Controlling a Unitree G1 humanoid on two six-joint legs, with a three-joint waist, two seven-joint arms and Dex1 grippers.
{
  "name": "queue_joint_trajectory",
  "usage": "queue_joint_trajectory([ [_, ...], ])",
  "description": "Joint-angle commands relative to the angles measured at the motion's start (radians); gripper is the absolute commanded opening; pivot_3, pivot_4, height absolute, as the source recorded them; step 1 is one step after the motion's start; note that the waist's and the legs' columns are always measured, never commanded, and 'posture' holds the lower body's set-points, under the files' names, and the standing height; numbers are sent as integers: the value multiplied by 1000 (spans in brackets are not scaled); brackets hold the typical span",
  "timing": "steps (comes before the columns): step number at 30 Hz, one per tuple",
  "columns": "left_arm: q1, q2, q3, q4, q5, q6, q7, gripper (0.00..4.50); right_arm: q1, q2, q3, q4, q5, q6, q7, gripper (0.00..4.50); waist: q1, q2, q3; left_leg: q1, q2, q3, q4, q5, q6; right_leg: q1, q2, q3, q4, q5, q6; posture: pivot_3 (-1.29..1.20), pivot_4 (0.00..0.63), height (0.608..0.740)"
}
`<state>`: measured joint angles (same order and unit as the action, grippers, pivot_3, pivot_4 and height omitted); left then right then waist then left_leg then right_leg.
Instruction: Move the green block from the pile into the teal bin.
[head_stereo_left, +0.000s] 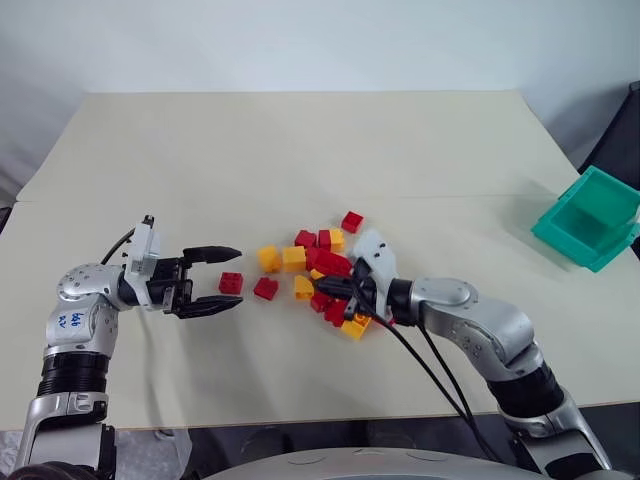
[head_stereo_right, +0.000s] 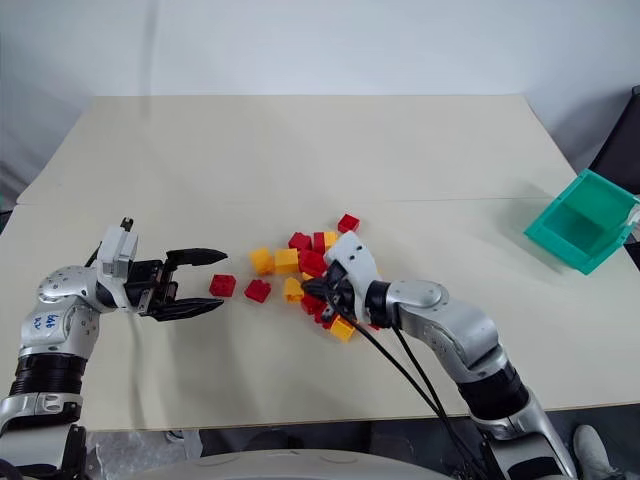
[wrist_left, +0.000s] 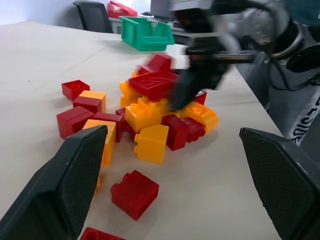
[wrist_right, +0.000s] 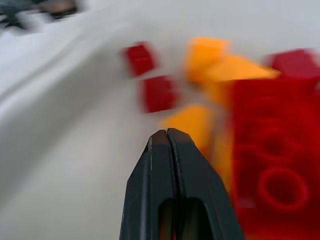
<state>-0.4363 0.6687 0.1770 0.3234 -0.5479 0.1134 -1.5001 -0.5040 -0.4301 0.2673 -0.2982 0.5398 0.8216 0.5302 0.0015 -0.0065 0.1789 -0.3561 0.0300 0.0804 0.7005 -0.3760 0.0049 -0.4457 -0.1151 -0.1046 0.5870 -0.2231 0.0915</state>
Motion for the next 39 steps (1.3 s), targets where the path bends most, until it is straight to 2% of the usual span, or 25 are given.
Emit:
queue_joint_trajectory([
  [1,14,-2,19,-44,-29,-13,-15,4500,-21,-18,-69,42,-51,-62,-1,28,-4,0,0,0,0,0,0,0,0,0,0,0,0,0,0,0,150,740],
  [10,22,-21,18,-44,-24,-39,0,4500,-12,-122,-163,134,-164,-120,14,28,-7,0,0,0,1,0,0,0,0,0,0,0,0,0,0,0,150,740],
  [15,6,-39,13,-25,-15,-49,4,4500,13,-203,-250,32,-113,-72,73,28,-5,0,0,0,1,0,0,0,0,0,0,0,0,0,0,0,150,740],
  [21,-16,-51,2,0,-13,-55,-9,4500,78,-345,-365,-29,-39,-61,219,28,1,0,0,0,0,0,0,0,0,0,0,0,-1,0,0,0,150,740],
  [24,-33,-58,-8,22,-10,-59,-28,4500,171,-505,-457,-42,20,-55,400,585,5,0,0,-1,0,0,0,-1,1,0,-1,0,-1,0,1,0,150,740],
  [28,-54,-63,-20,54,-3,-70,-44,4500,317,-658,-590,-19,43,-76,550,1940,15,0,0,0,0,1,0,-1,2,0,0,0,-2,0,1,0,150,740],
  [35,-76,-63,-27,89,-5,-88,-49,4500,510,-735,-781,-37,20,-87,633,4280,19,0,1,1,0,1,1,0,1,1,0,1,0,1,2,0,150,740],
  [36,-78,-63,-27,92,-5,-91,-50,4500,521,-738,-798,-49,20,-77,628,4438,20,0,1,2,0,1,1,0,0,1,0,1,0,1,2,0,150,740],
  [39,-85,-64,-27,102,-5,-96,-52,4500,490,-735,-779,-85,35,-43,579,4438,19,0,1,2,1,1,1,0,0,1,0,2,1,1,2,0,150,740],
])
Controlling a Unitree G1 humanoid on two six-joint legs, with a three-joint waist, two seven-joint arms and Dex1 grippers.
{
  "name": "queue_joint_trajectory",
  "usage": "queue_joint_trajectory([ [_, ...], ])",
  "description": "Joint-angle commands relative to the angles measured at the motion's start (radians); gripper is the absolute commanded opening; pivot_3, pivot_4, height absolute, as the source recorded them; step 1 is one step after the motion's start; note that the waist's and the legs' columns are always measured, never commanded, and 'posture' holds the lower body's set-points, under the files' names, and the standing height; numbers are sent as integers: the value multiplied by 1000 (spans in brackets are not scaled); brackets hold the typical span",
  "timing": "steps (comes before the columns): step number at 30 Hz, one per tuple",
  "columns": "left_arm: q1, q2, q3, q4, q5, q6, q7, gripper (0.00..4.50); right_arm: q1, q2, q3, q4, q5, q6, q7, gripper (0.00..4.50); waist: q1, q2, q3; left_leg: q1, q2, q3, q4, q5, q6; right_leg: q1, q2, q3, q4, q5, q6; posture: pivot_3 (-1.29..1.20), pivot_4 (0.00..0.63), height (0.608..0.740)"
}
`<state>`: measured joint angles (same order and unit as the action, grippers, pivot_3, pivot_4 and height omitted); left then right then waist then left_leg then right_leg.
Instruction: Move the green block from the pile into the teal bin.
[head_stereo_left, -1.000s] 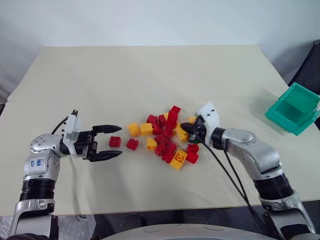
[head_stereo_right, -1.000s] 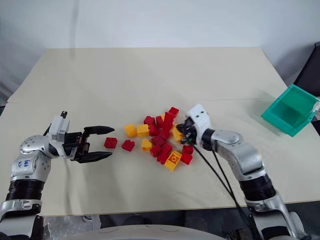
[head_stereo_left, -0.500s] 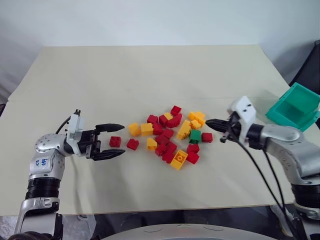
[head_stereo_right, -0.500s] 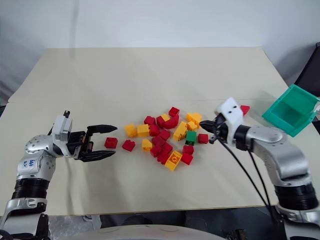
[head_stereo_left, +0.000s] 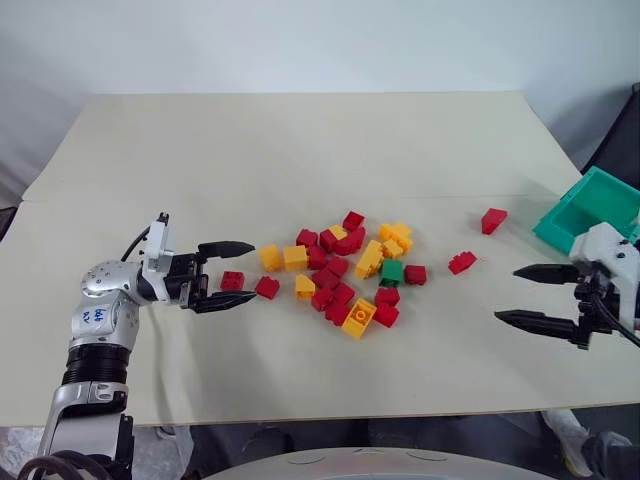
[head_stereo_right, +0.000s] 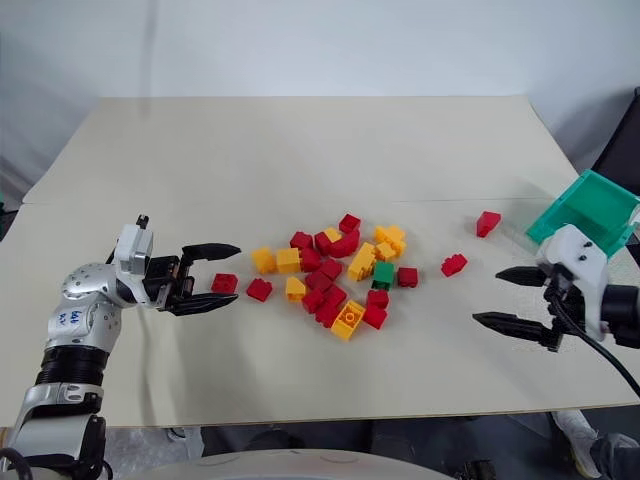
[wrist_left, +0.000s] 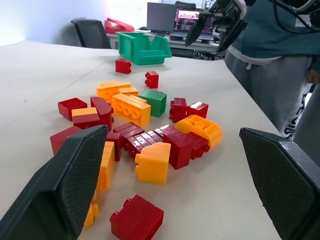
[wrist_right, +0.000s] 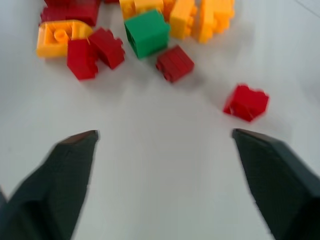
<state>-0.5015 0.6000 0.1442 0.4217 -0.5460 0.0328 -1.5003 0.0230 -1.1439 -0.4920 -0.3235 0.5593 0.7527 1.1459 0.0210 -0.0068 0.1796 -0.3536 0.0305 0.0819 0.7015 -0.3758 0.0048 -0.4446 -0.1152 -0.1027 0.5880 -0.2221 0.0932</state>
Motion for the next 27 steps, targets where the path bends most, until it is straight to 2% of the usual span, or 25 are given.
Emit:
queue_joint_trajectory([
  [1,-22,5,5,5,-7,-17,-52,4500,-64,-16,2,-72,26,43,-59,4438,-1,0,0,0,0,0,0,0,0,0,0,0,0,0,0,0,150,740],
  [5,-29,3,2,5,-10,-20,-51,4500,-264,41,153,-122,83,184,-200,4438,-9,0,0,1,1,0,0,1,-2,0,0,1,1,0,0,0,150,740],
  [8,-25,6,3,-6,-15,-21,-51,4500,-445,88,336,-160,92,356,-301,4438,-14,0,0,0,1,-1,0,1,-3,0,0,0,1,0,-1,0,150,740],
  [13,-11,6,10,-24,-18,-28,-40,4500,-707,249,605,-97,21,571,-463,4438,-24,0,0,-2,1,-1,0,1,-2,-2,0,0,1,0,-2,0,150,740],
  [15,-2,4,12,-37,-21,-29,-34,4500,-779,320,668,-47,-9,627,-515,4438,-25,0,0,-3,1,0,0,1,-2,-3,0,0,1,0,-2,0,150,740],
  [21,35,-2,22,-79,-27,-26,-13,4500,-888,463,766,82,-83,736,-624,4438,-20,0,0,-7,0,-2,0,1,-2,-6,-1,-2,0,0,-2,0,150,740],
  [27,60,-1,35,-106,-30,-23,0,4500,-923,512,861,128,-112,745,-635,4438,-24,0,0,-8,0,-1,0,0,0,-7,0,-2,0,0,-2,0,150,740],
])
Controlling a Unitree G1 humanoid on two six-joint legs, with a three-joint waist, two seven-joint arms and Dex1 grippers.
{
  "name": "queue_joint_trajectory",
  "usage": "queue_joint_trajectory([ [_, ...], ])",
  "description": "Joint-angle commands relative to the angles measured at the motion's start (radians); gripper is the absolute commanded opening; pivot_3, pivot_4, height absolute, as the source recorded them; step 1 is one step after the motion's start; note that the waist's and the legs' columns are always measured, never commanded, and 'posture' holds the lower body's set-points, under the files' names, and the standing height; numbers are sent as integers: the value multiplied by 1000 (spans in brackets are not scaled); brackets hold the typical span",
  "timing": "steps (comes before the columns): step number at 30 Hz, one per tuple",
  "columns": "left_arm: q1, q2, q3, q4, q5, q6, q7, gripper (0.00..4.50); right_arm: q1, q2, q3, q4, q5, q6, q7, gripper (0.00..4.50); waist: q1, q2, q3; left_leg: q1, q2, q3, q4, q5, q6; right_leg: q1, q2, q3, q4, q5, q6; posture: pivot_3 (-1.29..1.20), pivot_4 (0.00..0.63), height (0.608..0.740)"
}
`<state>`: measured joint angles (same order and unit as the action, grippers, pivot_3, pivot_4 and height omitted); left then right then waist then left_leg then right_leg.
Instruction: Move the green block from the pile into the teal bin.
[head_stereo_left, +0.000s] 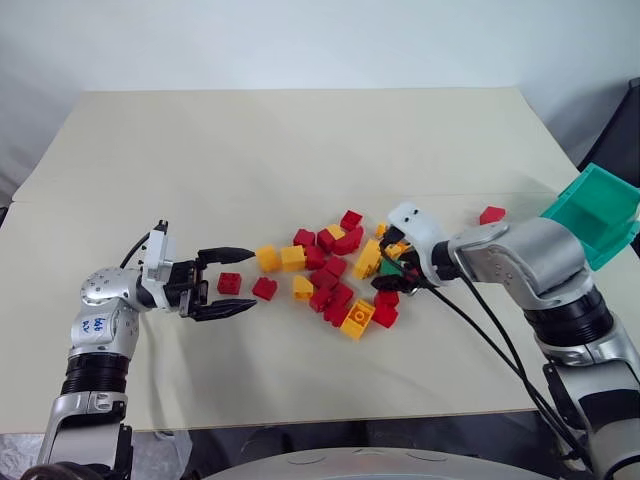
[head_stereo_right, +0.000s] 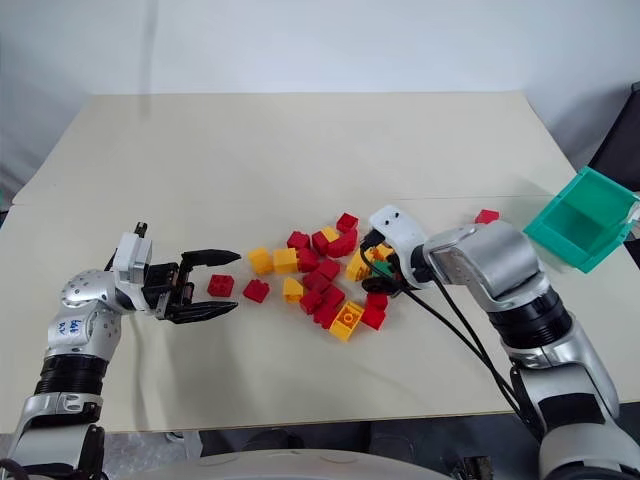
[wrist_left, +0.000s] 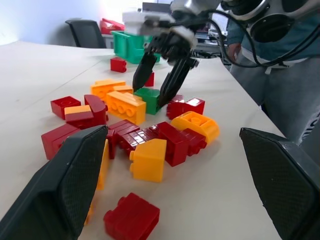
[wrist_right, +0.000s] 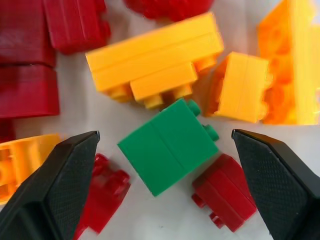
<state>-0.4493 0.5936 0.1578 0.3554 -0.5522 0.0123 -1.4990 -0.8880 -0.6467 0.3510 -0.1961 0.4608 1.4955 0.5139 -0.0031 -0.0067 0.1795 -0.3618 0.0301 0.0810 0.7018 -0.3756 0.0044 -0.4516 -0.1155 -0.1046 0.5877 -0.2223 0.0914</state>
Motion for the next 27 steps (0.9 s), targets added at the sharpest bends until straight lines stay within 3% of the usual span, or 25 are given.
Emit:
queue_joint_trajectory([
  [1,8,5,22,-40,-23,-2,-1,4500,-13,26,21,9,-15,-1,-4,4438,0,0,0,0,0,0,0,0,0,0,0,0,0,0,0,0,150,740],
  [2,9,4,22,-41,-22,-2,0,4500,-12,34,32,15,-23,-14,-5,4438,-1,0,0,0,0,0,0,0,0,0,0,0,0,0,0,0,150,740],
  [5,10,4,23,-49,-23,0,3,4500,-18,53,31,28,-35,-22,-6,3828,-2,0,0,0,0,0,0,0,0,0,0,0,1,0,0,0,150,740],
  [9,11,6,24,-52,-23,4,2,4500,-25,43,-9,-13,-24,-5,8,2523,-2,0,0,0,0,0,0,0,0,0,0,0,1,0,0,0,150,740],
  [19,-62,-26,-20,-53,1,35,30,4500,12,-95,-276,-186,46,29,61,2493,2,0,0,-8,0,-1,4,0,0,-6,0,0,1,1,1,0,150,740],
  [23,-151,-93,-107,-52,98,27,132,4500,162,-311,-467,-169,-18,-164,97,2493,29,0,0,-10,-2,-1,4,0,0,-7,0,0,0,1,2,0,150,740],
  [27,-213,-179,-176,-71,161,46,243,4500,325,-433,-581,-48,-117,-417,105,2493,28,0,0,-9,-3,2,4,-1,2,-5,0,3,-2,3,5,0,150,740],
])
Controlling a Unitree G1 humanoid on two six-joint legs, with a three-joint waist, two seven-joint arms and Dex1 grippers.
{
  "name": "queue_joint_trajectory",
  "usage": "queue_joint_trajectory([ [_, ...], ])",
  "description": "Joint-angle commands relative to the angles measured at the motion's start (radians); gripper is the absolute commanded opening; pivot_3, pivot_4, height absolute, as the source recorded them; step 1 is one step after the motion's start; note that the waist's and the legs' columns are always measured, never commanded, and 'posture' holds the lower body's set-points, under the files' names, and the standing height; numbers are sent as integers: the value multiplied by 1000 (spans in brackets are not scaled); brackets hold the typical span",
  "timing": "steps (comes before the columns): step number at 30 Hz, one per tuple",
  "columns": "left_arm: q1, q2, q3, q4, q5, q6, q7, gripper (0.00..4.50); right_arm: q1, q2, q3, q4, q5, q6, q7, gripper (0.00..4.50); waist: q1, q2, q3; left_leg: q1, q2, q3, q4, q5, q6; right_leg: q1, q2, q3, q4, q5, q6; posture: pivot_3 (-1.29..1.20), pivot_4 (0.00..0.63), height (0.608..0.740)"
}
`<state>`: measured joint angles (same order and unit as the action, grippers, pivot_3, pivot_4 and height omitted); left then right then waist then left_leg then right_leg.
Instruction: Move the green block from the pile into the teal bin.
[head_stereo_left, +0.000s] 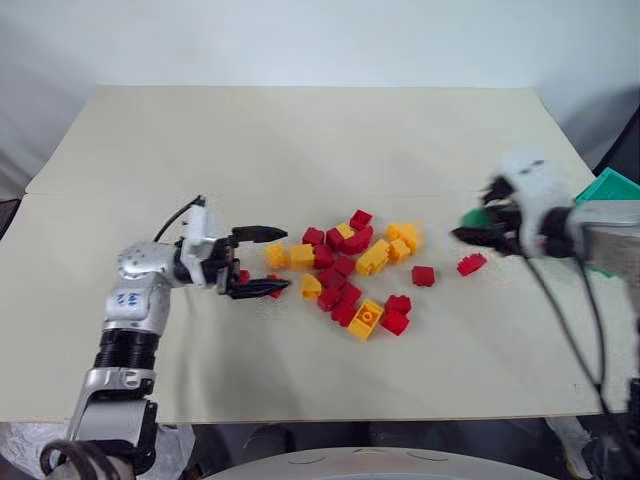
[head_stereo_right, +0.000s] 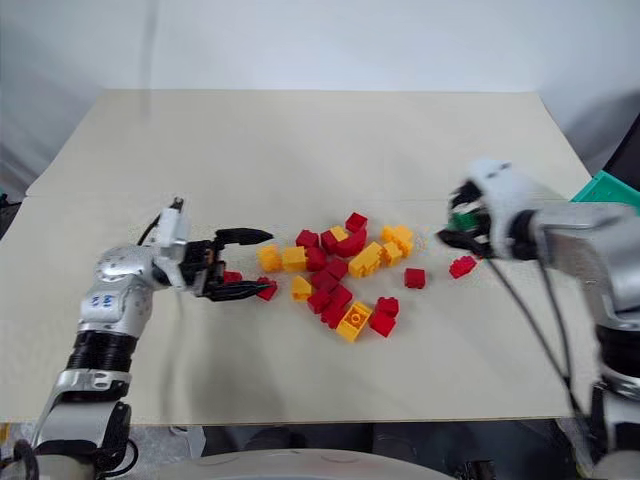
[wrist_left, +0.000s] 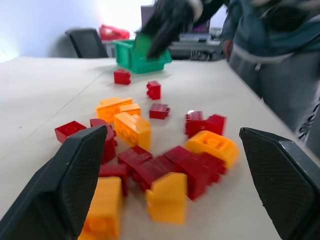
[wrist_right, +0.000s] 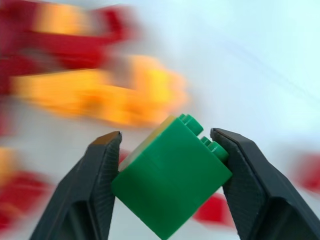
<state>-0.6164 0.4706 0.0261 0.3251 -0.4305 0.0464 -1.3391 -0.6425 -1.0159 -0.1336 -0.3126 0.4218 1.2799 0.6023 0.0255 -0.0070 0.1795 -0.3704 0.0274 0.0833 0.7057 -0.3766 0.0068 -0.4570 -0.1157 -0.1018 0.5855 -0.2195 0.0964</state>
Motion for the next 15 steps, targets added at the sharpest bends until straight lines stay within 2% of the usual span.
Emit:
queue_joint_trajectory([
  [1,-60,-76,-54,-41,47,19,107,4500,109,-80,-115,98,-99,-262,20,2493,0,0,0,0,0,0,0,0,0,1,0,0,-1,0,1,0,150,740],
  [6,-148,-208,-121,-34,98,66,240,4500,127,-108,-170,385,-204,-485,-46,2493,-5,0,0,3,0,4,1,1,1,2,0,2,-1,3,5,0,150,740],
  [9,-203,-268,-136,12,119,64,289,4500,30,-70,-122,606,-253,-650,-64,2493,-7,0,0,3,0,6,3,4,3,3,1,5,-3,8,4,0,150,740],
  [14,-245,-300,-144,79,142,33,306,4500,-145,-29,-32,938,-343,-858,-75,2493,-30,1,0,6,1,9,2,7,4,7,2,8,-10,16,4,0,150,740],
  [15,-253,-306,-142,89,146,29,314,4500,-205,-13,-20,1045,-364,-913,-102,2843,-30,1,0,5,1,9,2,8,4,7,2,8,-11,16,4,0,150,740],
])
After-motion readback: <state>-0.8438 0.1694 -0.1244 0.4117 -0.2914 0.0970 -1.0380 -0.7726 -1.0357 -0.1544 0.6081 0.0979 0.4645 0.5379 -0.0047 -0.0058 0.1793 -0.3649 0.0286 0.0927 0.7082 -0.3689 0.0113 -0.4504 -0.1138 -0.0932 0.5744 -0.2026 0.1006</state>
